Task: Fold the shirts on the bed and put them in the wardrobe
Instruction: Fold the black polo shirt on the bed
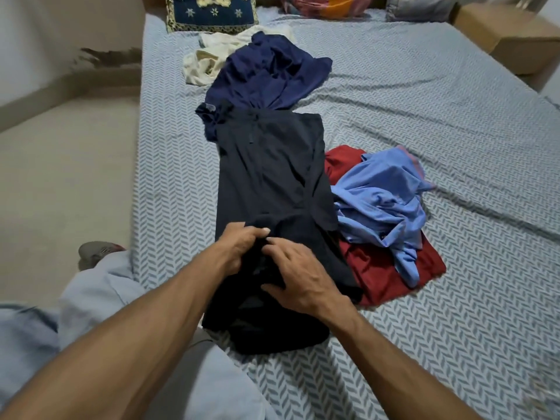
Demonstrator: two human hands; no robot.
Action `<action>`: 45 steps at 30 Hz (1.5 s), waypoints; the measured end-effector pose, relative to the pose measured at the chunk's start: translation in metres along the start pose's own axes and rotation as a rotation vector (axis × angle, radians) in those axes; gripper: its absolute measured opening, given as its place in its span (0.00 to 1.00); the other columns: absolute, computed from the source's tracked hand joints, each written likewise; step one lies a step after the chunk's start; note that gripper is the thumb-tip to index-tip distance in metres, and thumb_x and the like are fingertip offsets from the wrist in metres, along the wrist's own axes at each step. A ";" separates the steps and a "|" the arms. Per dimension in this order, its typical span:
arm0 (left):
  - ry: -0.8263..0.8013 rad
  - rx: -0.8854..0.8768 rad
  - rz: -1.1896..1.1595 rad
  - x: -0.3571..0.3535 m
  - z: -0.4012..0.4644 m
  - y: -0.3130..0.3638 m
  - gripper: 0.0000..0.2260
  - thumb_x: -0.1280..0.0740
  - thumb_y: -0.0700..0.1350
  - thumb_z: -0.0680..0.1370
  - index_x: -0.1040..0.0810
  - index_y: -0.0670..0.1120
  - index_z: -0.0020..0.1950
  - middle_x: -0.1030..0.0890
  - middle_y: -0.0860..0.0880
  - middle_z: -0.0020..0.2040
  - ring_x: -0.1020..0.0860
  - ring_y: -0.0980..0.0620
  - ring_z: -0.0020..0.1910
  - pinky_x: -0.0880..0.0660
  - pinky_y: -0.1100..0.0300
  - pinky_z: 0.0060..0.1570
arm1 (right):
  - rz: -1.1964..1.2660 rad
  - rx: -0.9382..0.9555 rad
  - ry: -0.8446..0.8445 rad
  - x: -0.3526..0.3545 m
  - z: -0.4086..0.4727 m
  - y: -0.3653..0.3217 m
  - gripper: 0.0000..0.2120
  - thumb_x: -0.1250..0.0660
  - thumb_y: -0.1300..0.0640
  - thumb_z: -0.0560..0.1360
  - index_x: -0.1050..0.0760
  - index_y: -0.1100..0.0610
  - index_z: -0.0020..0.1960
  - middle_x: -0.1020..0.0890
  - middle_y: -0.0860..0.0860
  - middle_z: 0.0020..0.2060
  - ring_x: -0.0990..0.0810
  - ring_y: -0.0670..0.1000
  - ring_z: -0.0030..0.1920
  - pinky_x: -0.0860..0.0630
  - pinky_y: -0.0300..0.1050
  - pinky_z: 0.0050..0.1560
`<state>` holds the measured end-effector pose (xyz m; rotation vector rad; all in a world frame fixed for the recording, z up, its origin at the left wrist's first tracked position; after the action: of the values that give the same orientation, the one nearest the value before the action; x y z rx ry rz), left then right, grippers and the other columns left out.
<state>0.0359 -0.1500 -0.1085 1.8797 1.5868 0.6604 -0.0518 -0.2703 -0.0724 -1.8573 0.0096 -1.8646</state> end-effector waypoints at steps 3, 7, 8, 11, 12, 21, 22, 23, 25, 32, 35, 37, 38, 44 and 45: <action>0.043 -0.019 -0.044 0.007 0.003 -0.007 0.06 0.30 0.37 0.75 0.15 0.44 0.49 0.14 0.37 0.50 0.15 0.38 0.49 0.18 0.39 0.51 | -0.162 -0.107 0.030 0.005 -0.019 0.027 0.35 0.26 0.41 0.64 0.28 0.51 0.67 0.25 0.52 0.67 0.27 0.55 0.66 0.27 0.56 0.62; -0.046 -0.229 -0.048 0.002 -0.003 0.016 0.20 0.34 0.30 0.76 0.17 0.51 0.60 0.14 0.48 0.56 0.16 0.48 0.54 0.19 0.50 0.57 | -0.202 -0.146 0.040 0.014 -0.033 0.044 0.23 0.31 0.46 0.67 0.25 0.49 0.60 0.23 0.49 0.53 0.23 0.56 0.52 0.25 0.52 0.44; -0.073 -0.300 -0.020 0.001 -0.007 0.024 0.25 0.34 0.28 0.75 0.20 0.51 0.66 0.16 0.51 0.60 0.18 0.52 0.59 0.21 0.54 0.60 | -0.189 -0.125 0.059 0.015 -0.034 0.045 0.20 0.32 0.50 0.67 0.24 0.50 0.59 0.22 0.49 0.49 0.22 0.57 0.48 0.24 0.53 0.41; -0.095 -0.510 0.076 0.004 -0.025 0.041 0.29 0.33 0.29 0.76 0.26 0.51 0.74 0.19 0.52 0.64 0.20 0.55 0.62 0.24 0.58 0.64 | -0.085 -0.097 0.122 0.019 -0.036 0.043 0.19 0.38 0.56 0.66 0.24 0.54 0.57 0.21 0.51 0.46 0.22 0.57 0.45 0.22 0.56 0.41; -0.090 -0.561 0.094 0.007 -0.031 0.042 0.29 0.33 0.30 0.77 0.26 0.52 0.74 0.18 0.51 0.63 0.19 0.56 0.60 0.23 0.60 0.62 | -0.054 -0.087 0.140 0.020 -0.036 0.040 0.20 0.38 0.57 0.66 0.23 0.54 0.57 0.21 0.51 0.46 0.23 0.57 0.46 0.22 0.55 0.42; -0.035 -0.308 0.177 0.040 -0.021 -0.022 0.23 0.32 0.29 0.76 0.18 0.52 0.63 0.16 0.51 0.57 0.17 0.54 0.48 0.18 0.55 0.43 | -0.165 -0.165 -0.098 0.001 -0.036 0.036 0.29 0.33 0.59 0.60 0.27 0.50 0.62 0.24 0.49 0.48 0.24 0.57 0.47 0.25 0.53 0.40; -0.063 -0.261 0.141 0.038 -0.019 -0.024 0.20 0.29 0.32 0.76 0.17 0.52 0.62 0.16 0.49 0.54 0.17 0.51 0.45 0.19 0.53 0.41 | -0.193 -0.181 -0.098 0.001 -0.038 0.037 0.30 0.33 0.58 0.59 0.27 0.50 0.62 0.24 0.49 0.48 0.24 0.56 0.47 0.26 0.52 0.39; -0.071 -0.257 0.132 0.037 -0.017 -0.020 0.18 0.26 0.35 0.74 0.16 0.52 0.61 0.15 0.46 0.52 0.17 0.49 0.45 0.21 0.52 0.42 | -0.211 -0.198 -0.099 0.001 -0.039 0.039 0.30 0.33 0.58 0.59 0.27 0.49 0.62 0.24 0.48 0.49 0.24 0.56 0.47 0.27 0.51 0.39; -0.075 -0.299 0.140 0.033 -0.014 -0.006 0.18 0.22 0.37 0.72 0.15 0.50 0.59 0.14 0.42 0.50 0.16 0.47 0.47 0.20 0.54 0.49 | -0.212 -0.223 -0.107 0.001 -0.043 0.042 0.32 0.31 0.59 0.59 0.27 0.47 0.63 0.24 0.48 0.49 0.24 0.56 0.48 0.27 0.51 0.38; -0.090 -0.407 0.179 0.024 -0.015 0.036 0.22 0.26 0.33 0.70 0.15 0.49 0.61 0.15 0.46 0.58 0.18 0.52 0.58 0.24 0.50 0.66 | -0.071 -0.168 0.014 0.007 -0.044 0.038 0.29 0.42 0.61 0.63 0.28 0.51 0.64 0.24 0.51 0.49 0.23 0.58 0.47 0.21 0.55 0.36; -0.054 -0.509 0.217 0.035 -0.025 0.038 0.25 0.27 0.31 0.72 0.20 0.46 0.68 0.21 0.50 0.68 0.23 0.57 0.67 0.27 0.57 0.69 | -0.064 -0.117 0.065 0.008 -0.044 0.034 0.31 0.41 0.64 0.62 0.26 0.54 0.65 0.23 0.51 0.50 0.23 0.57 0.48 0.20 0.53 0.38; -0.009 -0.523 0.230 0.046 -0.025 0.028 0.25 0.28 0.30 0.73 0.22 0.44 0.70 0.23 0.49 0.70 0.25 0.57 0.69 0.28 0.58 0.70 | -0.078 -0.093 0.055 0.003 -0.044 0.034 0.31 0.43 0.62 0.62 0.27 0.52 0.65 0.24 0.51 0.51 0.24 0.57 0.48 0.20 0.54 0.39; 0.013 -0.511 0.238 0.051 -0.023 0.019 0.26 0.27 0.31 0.73 0.23 0.44 0.70 0.23 0.48 0.71 0.25 0.56 0.69 0.29 0.57 0.71 | -0.091 -0.085 0.040 0.000 -0.044 0.035 0.31 0.44 0.60 0.62 0.28 0.52 0.65 0.24 0.51 0.51 0.24 0.56 0.48 0.21 0.54 0.39; 0.093 -0.380 0.509 0.060 -0.021 -0.017 0.25 0.23 0.38 0.72 0.21 0.45 0.69 0.23 0.59 0.63 0.23 0.56 0.64 0.29 0.57 0.70 | -0.116 -0.115 -0.049 -0.008 -0.056 0.045 0.34 0.32 0.64 0.60 0.28 0.50 0.66 0.27 0.50 0.51 0.26 0.55 0.48 0.21 0.54 0.39; 0.110 -0.402 0.584 0.058 -0.022 -0.014 0.23 0.23 0.39 0.72 0.20 0.46 0.67 0.22 0.59 0.63 0.23 0.55 0.62 0.28 0.58 0.67 | -0.121 -0.128 -0.064 -0.007 -0.058 0.047 0.35 0.30 0.63 0.60 0.29 0.50 0.66 0.28 0.49 0.50 0.26 0.55 0.48 0.21 0.52 0.40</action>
<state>0.0203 -0.0884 -0.1030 2.0073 0.8538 1.2443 -0.0907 -0.3284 -0.0996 -2.0454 -0.0058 -1.9238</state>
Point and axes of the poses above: each hand's wrist, its own z-axis towards the middle knuckle, its own x-axis out of the back of the hand, y = z × x, the point moved 6 cm from there along z, towards the middle knuckle
